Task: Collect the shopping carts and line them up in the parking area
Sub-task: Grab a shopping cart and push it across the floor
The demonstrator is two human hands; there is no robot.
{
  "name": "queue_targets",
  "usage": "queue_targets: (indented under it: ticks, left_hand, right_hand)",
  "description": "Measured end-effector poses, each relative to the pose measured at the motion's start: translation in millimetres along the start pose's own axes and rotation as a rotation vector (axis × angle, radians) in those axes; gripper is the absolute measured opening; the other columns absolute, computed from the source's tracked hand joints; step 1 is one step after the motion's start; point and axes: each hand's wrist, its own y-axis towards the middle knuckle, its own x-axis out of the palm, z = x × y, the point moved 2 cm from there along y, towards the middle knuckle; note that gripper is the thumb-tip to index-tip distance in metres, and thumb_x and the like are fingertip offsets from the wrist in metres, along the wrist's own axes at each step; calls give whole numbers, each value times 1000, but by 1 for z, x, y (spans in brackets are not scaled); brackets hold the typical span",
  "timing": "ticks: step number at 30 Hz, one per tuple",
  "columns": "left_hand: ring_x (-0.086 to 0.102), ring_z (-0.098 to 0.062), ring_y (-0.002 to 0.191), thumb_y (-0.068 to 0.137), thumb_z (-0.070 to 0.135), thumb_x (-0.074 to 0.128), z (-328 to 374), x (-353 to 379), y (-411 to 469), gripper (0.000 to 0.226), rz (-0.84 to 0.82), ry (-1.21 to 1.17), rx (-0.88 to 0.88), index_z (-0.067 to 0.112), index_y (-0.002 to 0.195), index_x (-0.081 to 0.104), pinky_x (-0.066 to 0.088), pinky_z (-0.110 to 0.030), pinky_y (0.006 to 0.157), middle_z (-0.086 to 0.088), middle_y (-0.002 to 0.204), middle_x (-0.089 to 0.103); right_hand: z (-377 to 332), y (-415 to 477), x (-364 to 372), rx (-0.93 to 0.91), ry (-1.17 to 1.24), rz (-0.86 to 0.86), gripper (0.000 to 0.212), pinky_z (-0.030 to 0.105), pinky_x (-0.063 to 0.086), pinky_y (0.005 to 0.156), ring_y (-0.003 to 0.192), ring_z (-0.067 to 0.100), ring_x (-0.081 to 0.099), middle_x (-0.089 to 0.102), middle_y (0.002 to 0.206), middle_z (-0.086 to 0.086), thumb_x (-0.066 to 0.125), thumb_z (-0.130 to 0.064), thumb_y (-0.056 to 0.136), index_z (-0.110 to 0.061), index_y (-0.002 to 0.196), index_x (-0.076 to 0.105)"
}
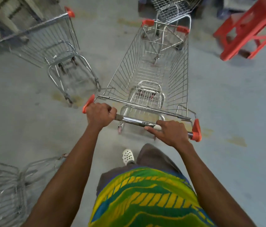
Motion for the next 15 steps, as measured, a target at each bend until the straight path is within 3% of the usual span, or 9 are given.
queue_targets:
  ticks: [3,10,15]
  left_hand:
    - [63,-35,55,83,42,51,11,2,54,42,-10,9,83,16,64,77,46,-32,66,-15,52,62]
    - [64,-33,63,84,47,41,47,14,174,50,-60,16,251,18,63,76,48,-33,79,-11,52,62]
    - [66,-32,65,84,42,42,83,25,263,47,-41,16,388,17,58,72,39,-32,96,-10,49,60]
  right_hand:
    - [4,30,-8,89,-27,4,78,35,41,66,89,30,70,73,88,2,21,-97,79,-34,97,63]
    - [22,97,-29,275,-22,9,75,34,39,67,91,28,71,74,90,0,26,-94,82,-32,100,64]
    - [45,150,-40,399,9,37,81,36,49,77,95,29,72,75,93,1,23,-97,78,-33,104,66]
